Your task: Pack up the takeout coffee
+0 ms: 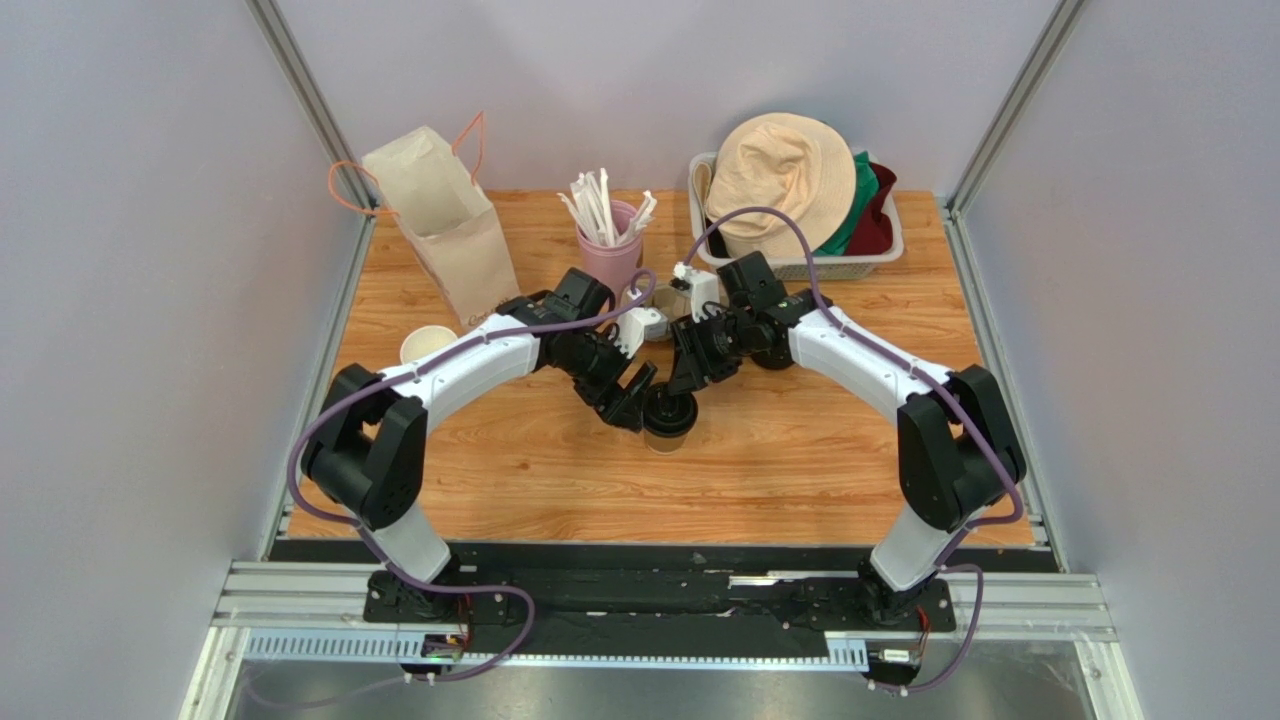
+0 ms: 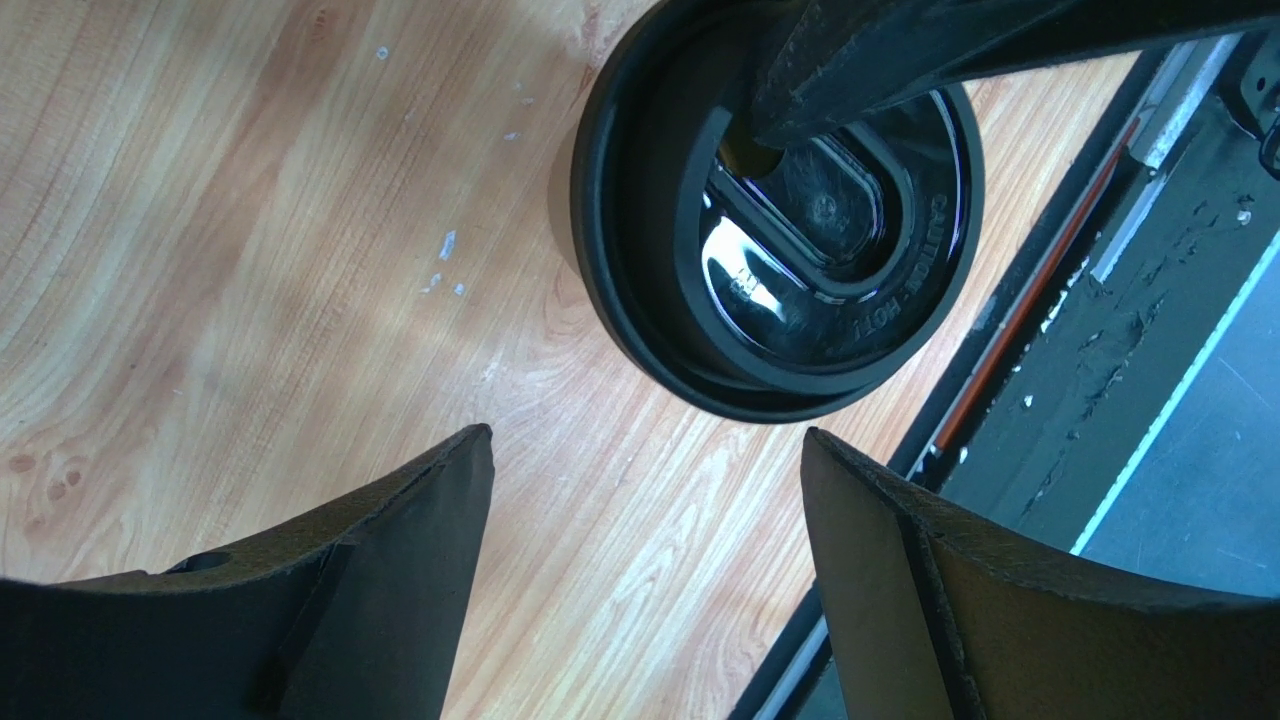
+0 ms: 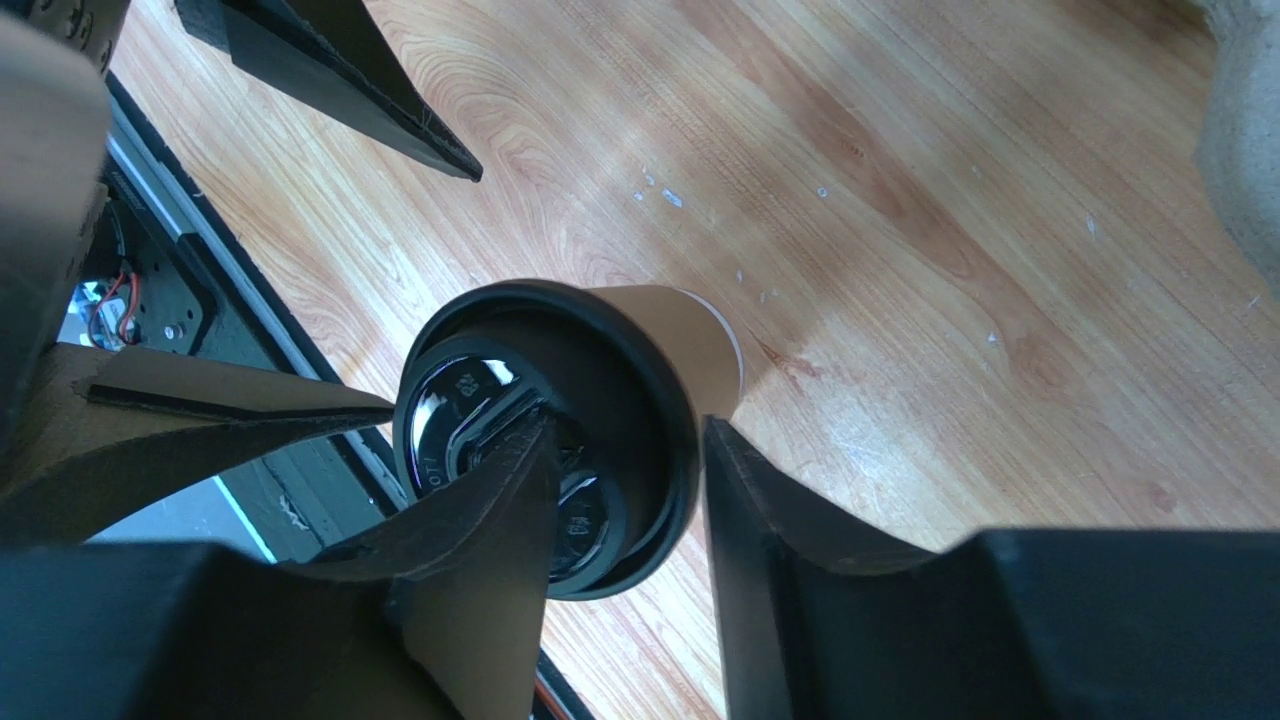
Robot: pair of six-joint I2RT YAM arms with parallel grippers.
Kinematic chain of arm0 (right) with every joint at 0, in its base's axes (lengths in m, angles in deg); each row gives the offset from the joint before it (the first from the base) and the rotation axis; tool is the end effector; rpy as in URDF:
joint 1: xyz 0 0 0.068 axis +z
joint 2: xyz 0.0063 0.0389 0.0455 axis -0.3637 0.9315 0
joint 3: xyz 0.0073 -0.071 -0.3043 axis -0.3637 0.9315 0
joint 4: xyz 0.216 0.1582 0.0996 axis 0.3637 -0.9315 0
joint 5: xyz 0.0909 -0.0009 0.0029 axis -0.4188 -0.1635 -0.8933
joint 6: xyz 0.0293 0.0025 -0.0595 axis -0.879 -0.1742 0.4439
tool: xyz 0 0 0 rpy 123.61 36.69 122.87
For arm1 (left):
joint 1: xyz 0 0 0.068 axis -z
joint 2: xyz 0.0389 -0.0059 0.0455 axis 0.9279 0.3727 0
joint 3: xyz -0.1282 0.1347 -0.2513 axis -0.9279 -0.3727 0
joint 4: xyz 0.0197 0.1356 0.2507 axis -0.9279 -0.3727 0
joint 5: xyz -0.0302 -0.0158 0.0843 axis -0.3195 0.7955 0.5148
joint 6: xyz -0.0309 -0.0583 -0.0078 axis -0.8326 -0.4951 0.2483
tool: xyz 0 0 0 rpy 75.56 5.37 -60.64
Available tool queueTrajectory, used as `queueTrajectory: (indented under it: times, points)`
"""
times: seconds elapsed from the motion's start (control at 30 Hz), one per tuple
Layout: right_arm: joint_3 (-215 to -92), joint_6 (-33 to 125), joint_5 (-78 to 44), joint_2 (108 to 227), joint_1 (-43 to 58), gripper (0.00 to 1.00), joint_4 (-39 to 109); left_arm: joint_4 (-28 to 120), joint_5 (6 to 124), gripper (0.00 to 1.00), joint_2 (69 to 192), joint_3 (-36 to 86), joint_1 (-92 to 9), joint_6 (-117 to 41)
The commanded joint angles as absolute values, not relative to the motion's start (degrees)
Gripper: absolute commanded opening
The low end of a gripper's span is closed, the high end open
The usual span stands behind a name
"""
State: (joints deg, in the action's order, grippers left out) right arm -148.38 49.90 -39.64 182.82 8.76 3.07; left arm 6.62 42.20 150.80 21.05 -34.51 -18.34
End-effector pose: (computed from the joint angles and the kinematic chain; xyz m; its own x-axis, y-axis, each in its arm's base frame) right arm 0.3213 0.2171 0.2510 -0.7661 -0.3951 -0.5069 -0.6275 0.6302 0.4573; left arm 0.2921 -0.2266 0.2407 -0.6470 0.5772 -0.4982 0.7620 0.5126 -0.3957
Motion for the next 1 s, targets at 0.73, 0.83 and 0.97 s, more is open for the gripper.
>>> queueTrajectory:
  times: [0.73,0.83,0.97]
  points:
    - [-146.32,49.64,-39.99,181.96,10.93,0.1,6.45,8.63,40.55,0.83,150.85,20.54,-34.8,-18.3]
    - [-145.97,49.81,-40.43,181.52,11.19,0.0,6.36,8.63,40.56,0.83,150.94,20.72,-34.72,-18.39]
    - [-146.23,49.81,-40.87,181.34,11.37,0.0,6.36,8.72,40.56,0.83,151.11,20.72,-34.72,-18.39]
